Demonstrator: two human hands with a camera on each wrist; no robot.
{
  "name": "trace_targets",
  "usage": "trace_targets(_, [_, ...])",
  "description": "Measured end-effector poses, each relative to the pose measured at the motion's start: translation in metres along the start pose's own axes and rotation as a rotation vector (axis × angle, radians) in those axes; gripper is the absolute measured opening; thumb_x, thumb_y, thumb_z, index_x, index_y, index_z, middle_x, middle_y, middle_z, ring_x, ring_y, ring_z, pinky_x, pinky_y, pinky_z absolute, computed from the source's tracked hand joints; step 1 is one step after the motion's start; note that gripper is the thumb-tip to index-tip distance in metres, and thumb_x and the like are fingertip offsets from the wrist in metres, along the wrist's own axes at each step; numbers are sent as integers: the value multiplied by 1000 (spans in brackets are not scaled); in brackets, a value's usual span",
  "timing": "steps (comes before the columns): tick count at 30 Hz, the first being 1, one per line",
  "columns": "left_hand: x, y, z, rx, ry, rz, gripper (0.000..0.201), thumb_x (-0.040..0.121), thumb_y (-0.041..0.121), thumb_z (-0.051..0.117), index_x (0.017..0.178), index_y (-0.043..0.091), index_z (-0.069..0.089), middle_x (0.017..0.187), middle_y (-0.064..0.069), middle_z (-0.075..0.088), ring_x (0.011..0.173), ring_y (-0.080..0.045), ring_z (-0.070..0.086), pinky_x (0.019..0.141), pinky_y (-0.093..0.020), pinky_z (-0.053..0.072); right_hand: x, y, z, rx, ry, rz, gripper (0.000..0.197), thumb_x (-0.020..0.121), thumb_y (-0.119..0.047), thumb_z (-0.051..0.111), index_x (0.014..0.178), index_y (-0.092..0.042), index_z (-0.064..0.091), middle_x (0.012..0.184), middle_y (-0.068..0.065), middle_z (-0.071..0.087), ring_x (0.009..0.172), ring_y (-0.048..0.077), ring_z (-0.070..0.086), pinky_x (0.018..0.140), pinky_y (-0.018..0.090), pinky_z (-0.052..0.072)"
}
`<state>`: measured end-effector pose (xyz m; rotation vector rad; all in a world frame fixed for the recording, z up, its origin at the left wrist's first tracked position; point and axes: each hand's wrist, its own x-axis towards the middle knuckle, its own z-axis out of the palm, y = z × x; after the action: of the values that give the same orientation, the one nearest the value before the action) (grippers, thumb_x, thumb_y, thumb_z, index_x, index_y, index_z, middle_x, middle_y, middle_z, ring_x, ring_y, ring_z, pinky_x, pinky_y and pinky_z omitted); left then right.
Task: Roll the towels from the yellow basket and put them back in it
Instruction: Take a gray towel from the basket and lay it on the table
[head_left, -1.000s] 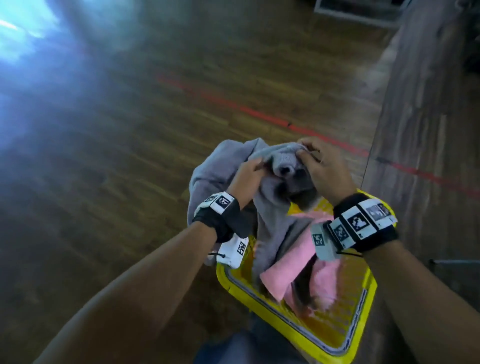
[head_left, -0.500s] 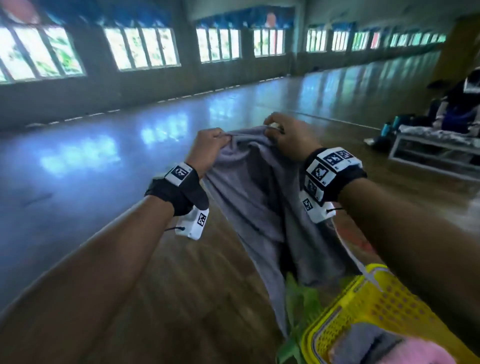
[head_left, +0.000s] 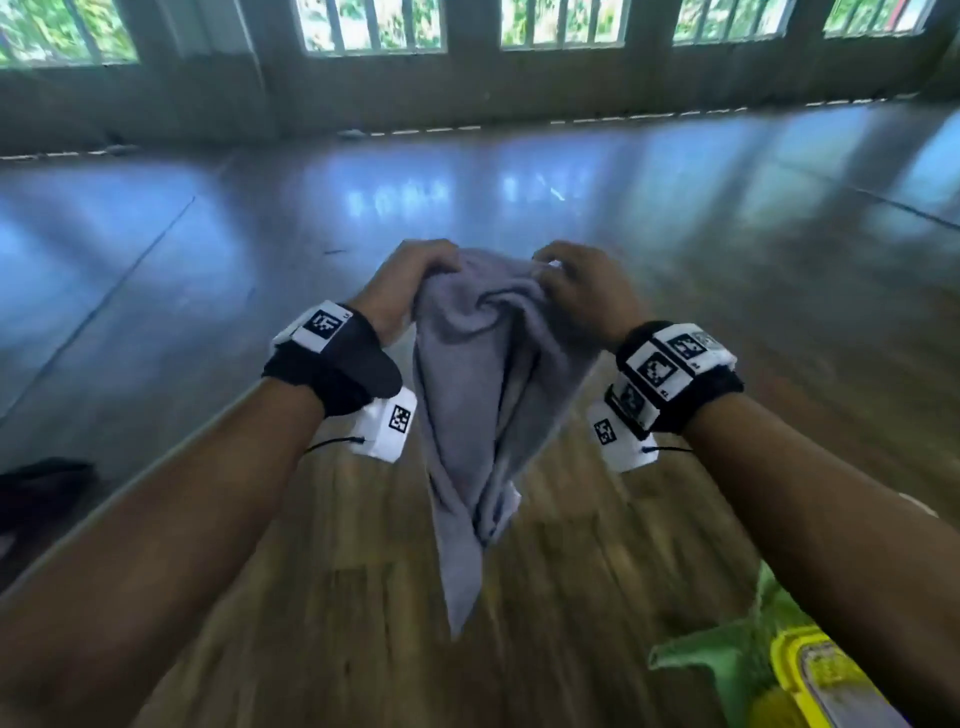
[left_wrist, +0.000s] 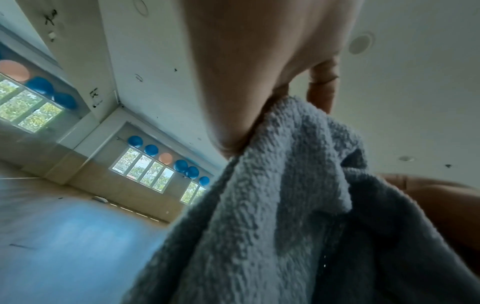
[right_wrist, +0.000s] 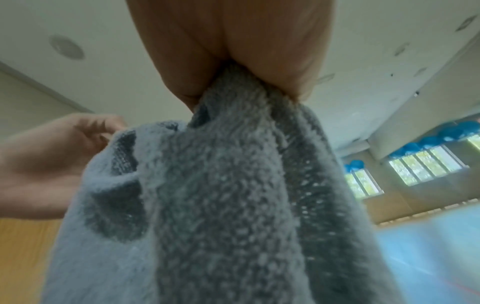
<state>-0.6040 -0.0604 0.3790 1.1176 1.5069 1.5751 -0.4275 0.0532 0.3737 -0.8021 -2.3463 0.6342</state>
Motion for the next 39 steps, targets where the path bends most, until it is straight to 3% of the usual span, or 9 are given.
trace_targets(3, [-19, -30, 1, 121, -44, -18, 23, 74, 14, 70, 60, 13, 52, 63, -3, 47, 62, -14, 42, 57, -26, 36, -36, 15, 27, 32, -25, 58, 23, 90, -28, 56, 99, -12, 70, 95, 14, 70, 83, 18, 59, 74, 31, 44])
trace_targets(7, [-20, -43, 5, 325, -55, 5, 40, 83, 13, 68, 58, 18, 37, 59, -1, 28, 54, -9, 26, 50, -25, 21, -53, 27, 26, 35, 19, 118, 20, 93, -19, 61, 106, -10, 72, 104, 13, 71, 93, 19, 61, 73, 22, 35])
trace_targets(10, [-16, -35, 11, 394, -44, 26, 44, 84, 15, 67, 54, 20, 35, 52, 7, 27, 51, -7, 25, 49, -25, 19, -49, 26, 15, 49, 50, 98, 20, 94, -19, 60, 107, -9, 70, 92, 8, 63, 87, 18, 55, 66, 18, 29])
trace_targets(12, [-13, -29, 11, 403, -11, 40, 43, 84, 14, 67, 52, 20, 38, 49, 10, 30, 49, -5, 27, 47, -23, 21, -46, 24, 9, 27, 59, 71, 21, 94, -19, 59, 108, -8, 69, 89, 4, 57, 84, 15, 50, 66, 18, 28])
trace_targets(16, [-9, -23, 8, 464, -13, 55, 29, 84, 17, 66, 61, 12, 49, 57, 2, 35, 52, -6, 31, 48, -22, 24, -42, 18, 4, 48, 109, 87, 22, 93, -23, 61, 110, -13, 70, 91, -1, 57, 86, 11, 51, 69, 15, 30])
trace_targets(27, [-5, -16, 14, 451, 16, 83, 24, 83, 23, 64, 68, 9, 52, 68, -7, 40, 65, -15, 37, 60, -27, 27, -38, 10, -9, 55, 158, 72, 21, 91, -27, 60, 105, -17, 72, 91, -8, 60, 85, 5, 51, 71, 12, 32])
trace_targets(31, [0, -17, 19, 386, 12, 59, 38, 84, 18, 65, 52, 18, 45, 51, 6, 41, 51, -10, 37, 53, -21, 29, -40, 12, -17, 43, 174, 68, 20, 90, -28, 61, 103, -18, 73, 89, -10, 61, 85, 4, 53, 74, 13, 35])
trace_targets(34, [2, -18, 24, 339, -1, 48, 40, 85, 15, 64, 50, 19, 44, 44, 12, 39, 45, -5, 37, 49, -19, 30, -41, 11, -23, 55, 163, 51, 20, 90, -28, 60, 102, -18, 73, 91, -10, 64, 87, 6, 56, 79, 19, 39])
trace_targets(39, [1, -18, 34, 277, -69, 50, 33, 78, 20, 67, 56, 15, 44, 56, 0, 40, 53, -12, 37, 53, -24, 29, -41, 16, -27, 76, 185, 52, 19, 89, -27, 61, 99, -18, 73, 86, -10, 64, 84, 6, 57, 79, 21, 41])
